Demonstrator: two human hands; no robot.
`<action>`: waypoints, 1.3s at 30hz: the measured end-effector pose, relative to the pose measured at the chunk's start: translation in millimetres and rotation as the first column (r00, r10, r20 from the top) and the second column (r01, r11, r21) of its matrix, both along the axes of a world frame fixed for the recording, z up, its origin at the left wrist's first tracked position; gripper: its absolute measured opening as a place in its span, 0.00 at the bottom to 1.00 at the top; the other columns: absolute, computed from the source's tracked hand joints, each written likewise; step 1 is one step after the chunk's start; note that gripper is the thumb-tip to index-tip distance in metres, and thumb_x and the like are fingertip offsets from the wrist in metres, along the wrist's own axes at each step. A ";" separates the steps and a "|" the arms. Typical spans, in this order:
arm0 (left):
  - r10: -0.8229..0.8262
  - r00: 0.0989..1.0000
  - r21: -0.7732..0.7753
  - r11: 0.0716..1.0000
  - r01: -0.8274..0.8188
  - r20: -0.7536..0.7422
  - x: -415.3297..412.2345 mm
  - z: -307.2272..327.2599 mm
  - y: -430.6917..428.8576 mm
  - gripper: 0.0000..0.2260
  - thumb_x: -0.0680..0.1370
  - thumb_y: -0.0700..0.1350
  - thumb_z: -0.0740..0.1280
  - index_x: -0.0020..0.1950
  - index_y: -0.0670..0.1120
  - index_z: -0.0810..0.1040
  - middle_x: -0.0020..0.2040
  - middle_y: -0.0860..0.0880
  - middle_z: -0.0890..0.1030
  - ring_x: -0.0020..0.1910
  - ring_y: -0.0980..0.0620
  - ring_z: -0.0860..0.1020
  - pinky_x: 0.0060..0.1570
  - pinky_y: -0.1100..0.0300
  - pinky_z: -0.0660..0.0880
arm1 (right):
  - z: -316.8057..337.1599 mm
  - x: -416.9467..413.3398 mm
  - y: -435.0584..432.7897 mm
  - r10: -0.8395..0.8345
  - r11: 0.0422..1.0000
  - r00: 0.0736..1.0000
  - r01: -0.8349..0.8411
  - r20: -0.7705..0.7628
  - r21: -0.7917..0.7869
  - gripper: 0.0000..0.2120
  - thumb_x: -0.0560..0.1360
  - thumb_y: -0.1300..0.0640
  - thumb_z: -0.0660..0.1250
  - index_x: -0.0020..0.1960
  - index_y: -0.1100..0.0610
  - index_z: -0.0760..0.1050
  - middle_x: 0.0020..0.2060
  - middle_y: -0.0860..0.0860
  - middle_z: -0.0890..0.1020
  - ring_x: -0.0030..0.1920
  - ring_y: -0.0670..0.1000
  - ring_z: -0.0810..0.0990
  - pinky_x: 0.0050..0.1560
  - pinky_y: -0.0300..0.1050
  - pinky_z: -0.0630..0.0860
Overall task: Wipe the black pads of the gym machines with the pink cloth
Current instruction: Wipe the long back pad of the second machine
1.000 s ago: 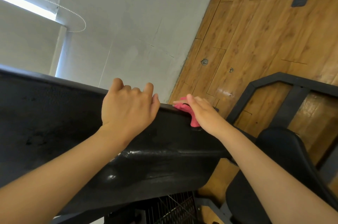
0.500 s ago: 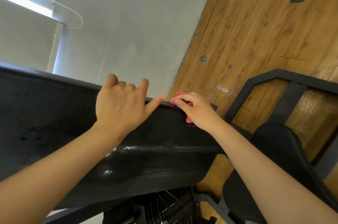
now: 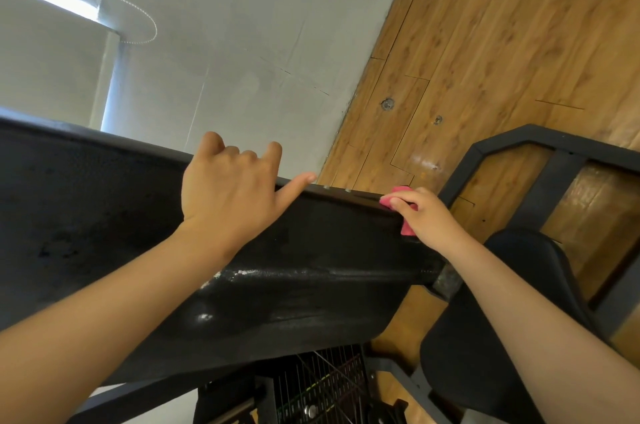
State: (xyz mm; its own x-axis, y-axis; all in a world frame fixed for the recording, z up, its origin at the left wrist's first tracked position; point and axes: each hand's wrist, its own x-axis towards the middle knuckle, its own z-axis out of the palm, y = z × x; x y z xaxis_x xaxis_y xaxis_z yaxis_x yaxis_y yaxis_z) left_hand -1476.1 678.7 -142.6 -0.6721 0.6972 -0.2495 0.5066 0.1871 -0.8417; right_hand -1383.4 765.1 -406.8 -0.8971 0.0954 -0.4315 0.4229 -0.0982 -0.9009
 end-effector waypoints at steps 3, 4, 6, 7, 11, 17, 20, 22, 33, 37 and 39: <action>0.006 1.000 -0.010 1.000 -0.006 0.000 0.2 -0.2 0.3 0.28 0.80 0.66 0.42 0.36 0.45 0.64 0.20 0.49 0.63 0.22 0.51 0.60 0.47 0.52 0.67 | -21.6 8.5 4.7 0.019 0.999 0.997 -0.021 0.076 0.031 0.11 0.81 0.52 0.58 0.58 0.45 0.78 0.56 0.52 0.74 0.60 0.53 0.71 0.62 0.48 0.70; 0.007 1.000 -0.013 1.000 -0.007 -0.001 -0.2 -0.6 0.5 0.29 0.80 0.66 0.41 0.35 0.45 0.64 0.20 0.50 0.63 0.21 0.51 0.61 0.47 0.52 0.67 | -25.8 11.4 5.8 0.014 0.999 0.995 -0.017 0.095 0.029 0.10 0.81 0.53 0.58 0.57 0.45 0.77 0.56 0.52 0.74 0.61 0.54 0.72 0.62 0.49 0.69; 0.009 1.000 -0.011 1.000 -0.009 -0.002 -0.3 -1.2 0.4 0.29 0.80 0.66 0.41 0.35 0.45 0.64 0.20 0.50 0.63 0.21 0.50 0.61 0.47 0.52 0.67 | -23.8 12.1 5.8 -0.059 0.998 0.994 0.058 0.091 0.010 0.10 0.81 0.53 0.59 0.57 0.45 0.77 0.57 0.52 0.74 0.60 0.53 0.72 0.58 0.45 0.69; 0.011 1.000 -0.008 1.000 -0.011 -0.001 -0.6 -1.6 0.2 0.29 0.80 0.66 0.41 0.35 0.45 0.64 0.20 0.49 0.63 0.21 0.50 0.62 0.46 0.52 0.67 | -16.0 8.4 4.9 -0.120 0.992 0.991 0.121 0.065 -0.019 0.11 0.81 0.53 0.59 0.58 0.47 0.77 0.58 0.51 0.74 0.59 0.50 0.72 0.55 0.40 0.68; 0.012 1.000 -0.016 1.000 -0.011 0.004 -0.3 -1.4 -0.7 0.29 0.81 0.65 0.42 0.36 0.45 0.66 0.20 0.49 0.65 0.22 0.50 0.63 0.48 0.51 0.68 | 34.1 -23.7 -3.1 -0.178 0.967 0.975 0.147 -0.136 -0.208 0.13 0.81 0.51 0.58 0.62 0.48 0.76 0.63 0.46 0.73 0.55 0.41 0.73 0.51 0.31 0.72; 0.011 1.000 -0.010 1.000 -0.010 0.004 0.4 -1.6 0.2 0.28 0.80 0.65 0.43 0.37 0.45 0.66 0.20 0.49 0.65 0.22 0.50 0.64 0.49 0.52 0.68 | 37.7 -31.4 -1.7 0.030 0.981 0.988 -0.059 -0.153 -0.187 0.11 0.80 0.52 0.60 0.60 0.48 0.78 0.57 0.43 0.74 0.55 0.47 0.75 0.48 0.39 0.78; 0.009 1.000 -0.001 1.000 -0.009 -0.001 -0.7 -1.1 1.1 0.29 0.80 0.65 0.42 0.36 0.45 0.66 0.20 0.49 0.63 0.21 0.50 0.62 0.46 0.52 0.68 | 19.2 -23.5 3.0 0.037 0.986 0.995 -0.052 -0.095 -0.161 0.10 0.81 0.54 0.60 0.57 0.47 0.78 0.56 0.43 0.77 0.55 0.47 0.75 0.52 0.42 0.77; 0.018 1.000 -0.004 1.000 -0.018 0.002 -1.4 -0.6 1.1 0.29 0.80 0.65 0.42 0.35 0.45 0.67 0.19 0.49 0.63 0.21 0.50 0.62 0.45 0.52 0.67 | 8.4 -19.2 1.5 0.013 0.988 0.998 -0.021 -0.057 -0.153 0.09 0.80 0.54 0.61 0.55 0.46 0.78 0.51 0.46 0.79 0.48 0.48 0.77 0.49 0.45 0.79; 0.033 0.998 0.033 0.999 -0.034 0.046 -1.6 -0.8 2.3 0.28 0.80 0.64 0.44 0.35 0.43 0.64 0.19 0.48 0.63 0.21 0.48 0.62 0.45 0.51 0.65 | -56.3 11.8 14.7 0.029 0.999 0.990 -0.032 0.141 0.024 0.10 0.81 0.56 0.61 0.57 0.52 0.79 0.57 0.49 0.75 0.51 0.47 0.74 0.46 0.37 0.69; 0.039 0.998 0.028 0.999 -0.041 0.042 -1.6 -0.9 2.6 0.28 0.79 0.64 0.44 0.35 0.43 0.66 0.19 0.48 0.65 0.22 0.48 0.64 0.47 0.51 0.65 | -60.9 14.8 14.6 -0.177 0.979 0.970 0.191 0.167 -0.074 0.13 0.79 0.57 0.64 0.63 0.53 0.73 0.53 0.46 0.75 0.47 0.43 0.75 0.39 0.31 0.69; 0.038 0.998 0.034 0.999 -0.040 0.049 -1.7 -1.1 1.3 0.28 0.79 0.64 0.45 0.35 0.43 0.66 0.19 0.48 0.65 0.22 0.48 0.64 0.47 0.51 0.66 | -63.0 16.6 16.7 -0.323 0.932 0.919 0.351 0.225 -0.094 0.15 0.78 0.55 0.66 0.64 0.53 0.70 0.57 0.49 0.75 0.53 0.50 0.76 0.39 0.36 0.71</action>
